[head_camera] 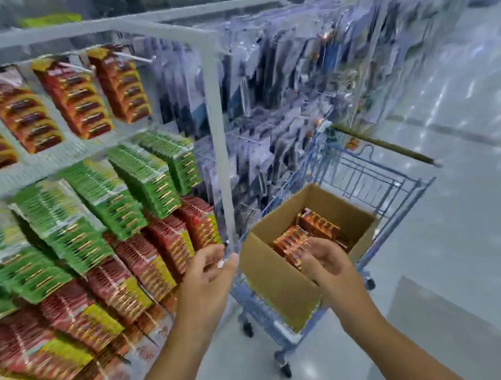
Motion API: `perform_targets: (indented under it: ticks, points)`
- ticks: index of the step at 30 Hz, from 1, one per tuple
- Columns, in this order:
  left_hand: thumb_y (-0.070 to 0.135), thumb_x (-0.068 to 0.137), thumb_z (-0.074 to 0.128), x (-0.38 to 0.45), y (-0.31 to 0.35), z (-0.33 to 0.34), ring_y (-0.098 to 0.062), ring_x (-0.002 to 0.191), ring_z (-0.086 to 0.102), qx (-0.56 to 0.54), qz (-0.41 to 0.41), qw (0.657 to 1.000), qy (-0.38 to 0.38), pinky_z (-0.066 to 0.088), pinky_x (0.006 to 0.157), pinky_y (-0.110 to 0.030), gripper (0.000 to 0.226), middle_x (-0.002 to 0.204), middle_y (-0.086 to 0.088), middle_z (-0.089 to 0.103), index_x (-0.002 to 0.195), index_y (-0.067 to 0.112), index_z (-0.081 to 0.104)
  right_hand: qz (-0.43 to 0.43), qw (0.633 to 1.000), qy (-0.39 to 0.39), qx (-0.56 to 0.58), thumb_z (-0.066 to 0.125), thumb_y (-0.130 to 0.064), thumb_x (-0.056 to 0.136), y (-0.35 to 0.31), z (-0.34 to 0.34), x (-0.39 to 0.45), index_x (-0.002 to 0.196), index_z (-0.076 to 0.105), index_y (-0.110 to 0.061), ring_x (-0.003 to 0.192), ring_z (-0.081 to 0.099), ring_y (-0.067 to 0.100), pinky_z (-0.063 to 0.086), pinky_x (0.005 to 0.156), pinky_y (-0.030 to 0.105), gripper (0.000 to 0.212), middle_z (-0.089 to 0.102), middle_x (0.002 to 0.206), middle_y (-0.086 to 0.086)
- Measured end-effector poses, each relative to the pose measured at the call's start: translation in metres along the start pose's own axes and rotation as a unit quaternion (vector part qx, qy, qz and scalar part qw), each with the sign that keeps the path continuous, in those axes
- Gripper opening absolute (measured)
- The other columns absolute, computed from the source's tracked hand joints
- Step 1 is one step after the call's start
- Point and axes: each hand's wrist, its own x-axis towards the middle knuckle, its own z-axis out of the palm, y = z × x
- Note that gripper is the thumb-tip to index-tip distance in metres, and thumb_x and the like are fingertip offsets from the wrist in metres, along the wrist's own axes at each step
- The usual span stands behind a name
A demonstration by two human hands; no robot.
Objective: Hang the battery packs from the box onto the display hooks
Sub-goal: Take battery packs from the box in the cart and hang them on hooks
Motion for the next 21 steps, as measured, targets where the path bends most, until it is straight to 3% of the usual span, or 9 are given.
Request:
perform_targets:
  ticks: [4,7,11,15,21]
  points:
    - [0.04,0.095,0.073,0.048,-0.01,0.063,0.0,0.091,0.068,0.009,-0.019,1.0,-0.018,0.058,0.086,-0.041,0.014,0.116,0.018,0.067,0.108,0.041,0.066,0.023,0.999,0.015,-0.019,0.072,-0.031,0.097,0.018,-0.039,0.057,0.119,0.068,-0.036,0.106,0.069,0.012,0.058,0.094,0.035,0.023,0.073,0.107,-0.009]
    - [0.041,0.095,0.072,0.092,-0.018,0.101,-0.004,0.1,0.066,0.013,-0.037,0.998,-0.044,0.056,0.079,-0.033,0.016,0.119,0.021,0.063,0.109,0.043,0.063,0.03,0.999,0.017,-0.04,0.072,-0.026,0.098,0.032,-0.057,0.102,0.117,0.067,-0.037,0.105,0.07,0.016,0.06,0.092,0.039,0.023,0.073,0.107,-0.005]
    - [0.044,0.096,0.071,0.143,-0.022,0.142,-0.007,0.097,0.065,0.035,-0.043,0.997,-0.059,0.054,0.078,-0.032,0.017,0.121,0.015,0.063,0.111,0.042,0.062,0.041,0.995,0.017,-0.084,0.072,-0.027,0.098,0.044,-0.078,0.15,0.119,0.066,-0.034,0.1,0.07,0.01,0.058,0.087,0.029,0.023,0.072,0.1,-0.011]
    - [0.045,0.097,0.068,0.18,-0.024,0.178,0.004,0.096,0.06,0.064,-0.075,0.994,-0.048,0.043,0.071,-0.018,0.03,0.123,0.014,0.061,0.123,0.034,0.061,0.055,0.988,-0.016,-0.144,0.073,-0.03,0.096,0.056,-0.1,0.203,0.116,0.067,-0.039,0.095,0.068,0.006,0.056,0.086,0.025,0.023,0.071,0.097,-0.013]
    - [0.047,0.097,0.068,0.215,-0.056,0.235,0.009,0.091,0.059,0.067,-0.147,0.987,0.015,0.039,0.068,-0.009,0.032,0.125,0.014,0.059,0.125,0.033,0.06,0.079,0.958,-0.126,-0.244,0.074,-0.027,0.095,0.102,-0.125,0.304,0.12,0.064,-0.029,0.092,0.066,0.004,0.053,0.078,0.015,0.027,0.07,0.105,-0.007]
